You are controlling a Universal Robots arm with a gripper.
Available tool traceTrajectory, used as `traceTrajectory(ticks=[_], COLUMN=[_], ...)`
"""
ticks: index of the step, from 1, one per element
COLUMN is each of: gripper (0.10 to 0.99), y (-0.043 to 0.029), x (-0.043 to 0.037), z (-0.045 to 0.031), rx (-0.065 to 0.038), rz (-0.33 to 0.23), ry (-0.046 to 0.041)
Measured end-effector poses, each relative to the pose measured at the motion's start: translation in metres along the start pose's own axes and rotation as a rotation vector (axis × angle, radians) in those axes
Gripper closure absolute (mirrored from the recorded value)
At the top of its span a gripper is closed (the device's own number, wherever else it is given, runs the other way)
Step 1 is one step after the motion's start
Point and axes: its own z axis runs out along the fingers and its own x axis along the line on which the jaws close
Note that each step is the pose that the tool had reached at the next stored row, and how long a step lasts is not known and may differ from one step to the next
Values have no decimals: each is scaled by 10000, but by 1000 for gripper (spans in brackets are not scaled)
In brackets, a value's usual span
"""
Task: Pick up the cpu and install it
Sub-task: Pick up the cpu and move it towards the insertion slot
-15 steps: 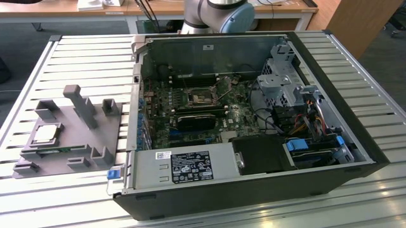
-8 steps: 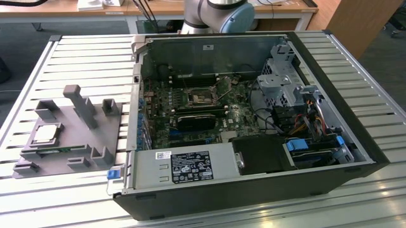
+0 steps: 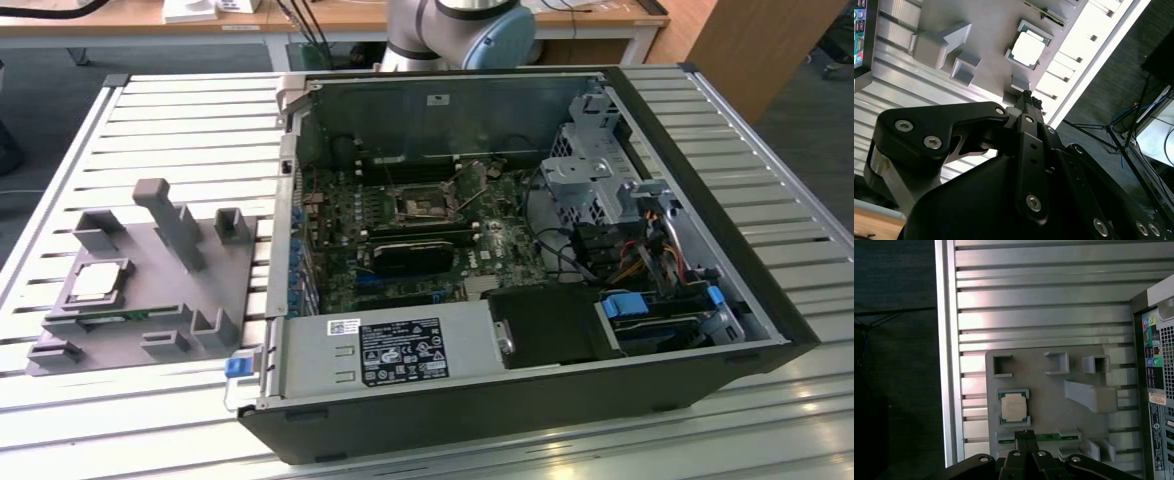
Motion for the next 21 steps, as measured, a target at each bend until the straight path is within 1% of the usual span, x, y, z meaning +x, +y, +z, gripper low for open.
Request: traceTrajectory(ticks=[7, 13, 21], gripper=[980, 980, 980], y=[-2, -12, -22], x=[0, 1, 1], z=[22, 74, 119], rx=[-1, 3, 4], rz=[-1, 2, 0], ry=[-1, 44, 53])
